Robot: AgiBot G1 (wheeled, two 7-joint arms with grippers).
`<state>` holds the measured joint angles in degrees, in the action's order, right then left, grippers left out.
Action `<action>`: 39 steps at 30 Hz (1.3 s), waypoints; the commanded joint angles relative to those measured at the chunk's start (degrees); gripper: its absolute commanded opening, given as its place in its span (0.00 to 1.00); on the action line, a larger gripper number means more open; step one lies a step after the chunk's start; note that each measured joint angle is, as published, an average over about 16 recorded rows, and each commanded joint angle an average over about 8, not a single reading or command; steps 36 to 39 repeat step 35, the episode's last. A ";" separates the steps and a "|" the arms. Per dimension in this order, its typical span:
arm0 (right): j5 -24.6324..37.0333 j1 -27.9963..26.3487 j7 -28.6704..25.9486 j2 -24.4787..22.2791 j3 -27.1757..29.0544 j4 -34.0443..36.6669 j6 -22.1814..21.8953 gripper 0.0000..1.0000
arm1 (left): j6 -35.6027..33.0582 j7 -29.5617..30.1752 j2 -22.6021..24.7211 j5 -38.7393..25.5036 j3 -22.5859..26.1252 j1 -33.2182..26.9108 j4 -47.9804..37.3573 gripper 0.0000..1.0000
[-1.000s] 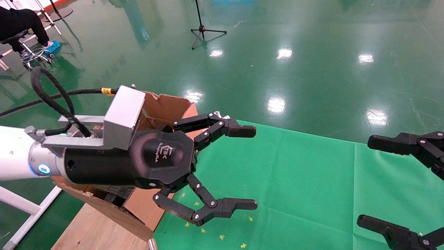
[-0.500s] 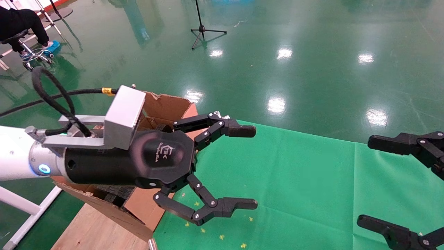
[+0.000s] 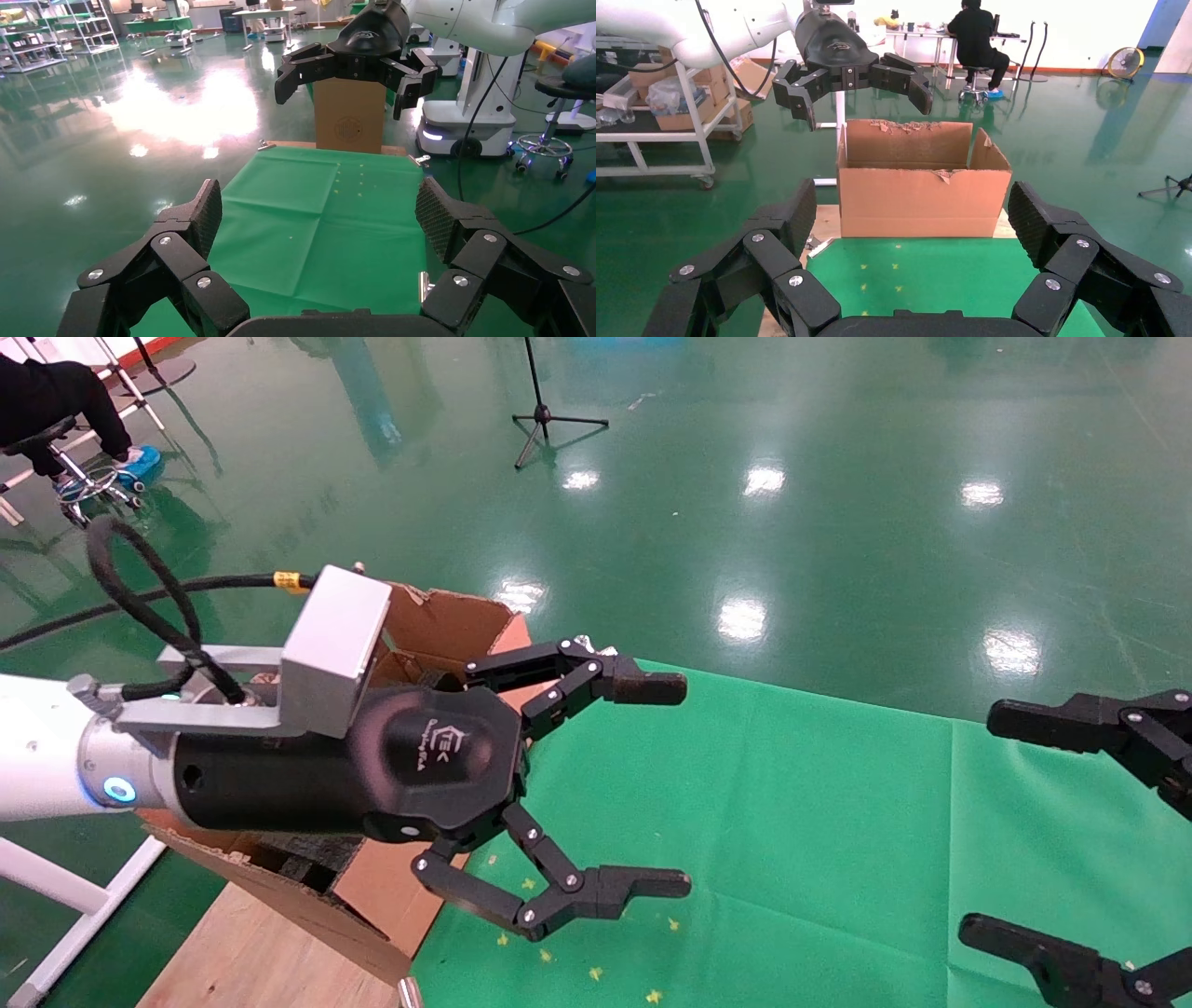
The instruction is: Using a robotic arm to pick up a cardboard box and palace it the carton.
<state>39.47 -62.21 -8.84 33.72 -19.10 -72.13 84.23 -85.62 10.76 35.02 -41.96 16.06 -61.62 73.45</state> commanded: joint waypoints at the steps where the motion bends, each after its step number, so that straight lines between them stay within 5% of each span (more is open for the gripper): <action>1: 0.00 0.00 0.00 0.00 0.00 0.00 0.00 1.00 | 0.00 0.00 0.00 -0.01 0.00 0.00 0.00 1.00; 39: 0.00 0.00 0.00 0.00 0.00 0.00 0.00 1.00 | 0.00 0.00 0.00 -0.01 0.00 -0.01 -0.01 1.00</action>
